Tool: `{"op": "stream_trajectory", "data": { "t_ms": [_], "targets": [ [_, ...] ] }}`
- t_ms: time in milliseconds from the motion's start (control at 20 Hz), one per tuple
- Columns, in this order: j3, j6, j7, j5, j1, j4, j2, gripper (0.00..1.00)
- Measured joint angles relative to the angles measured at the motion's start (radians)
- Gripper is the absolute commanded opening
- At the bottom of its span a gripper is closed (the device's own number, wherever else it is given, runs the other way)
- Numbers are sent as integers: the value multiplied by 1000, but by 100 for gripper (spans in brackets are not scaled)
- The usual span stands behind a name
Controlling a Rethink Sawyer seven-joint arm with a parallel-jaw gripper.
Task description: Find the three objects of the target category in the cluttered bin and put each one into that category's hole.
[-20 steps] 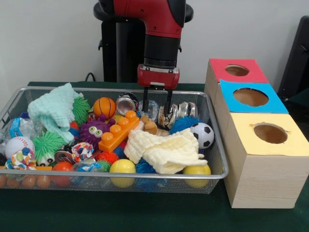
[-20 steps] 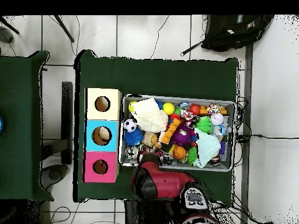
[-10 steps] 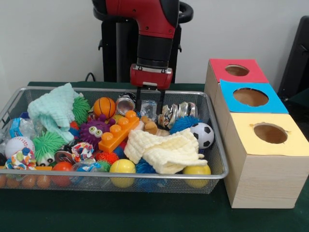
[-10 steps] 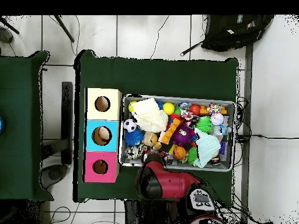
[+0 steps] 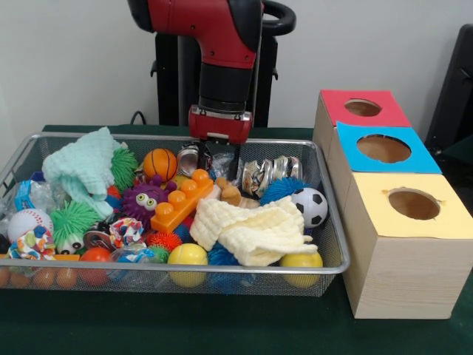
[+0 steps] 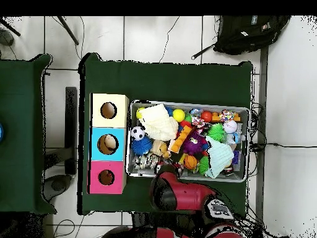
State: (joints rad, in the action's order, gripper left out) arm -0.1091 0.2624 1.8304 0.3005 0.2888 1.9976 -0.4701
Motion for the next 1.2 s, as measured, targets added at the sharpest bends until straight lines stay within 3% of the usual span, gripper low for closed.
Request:
{"op": "stream_trajectory", "data": {
  "t_ms": [900,950,1200],
  "targets": [
    [1,20,0,0,-13,-26,41,100],
    [1,26,0,0,-14,-26,41,0],
    [1,56,0,0,-16,-26,44,0]
  ]
}}
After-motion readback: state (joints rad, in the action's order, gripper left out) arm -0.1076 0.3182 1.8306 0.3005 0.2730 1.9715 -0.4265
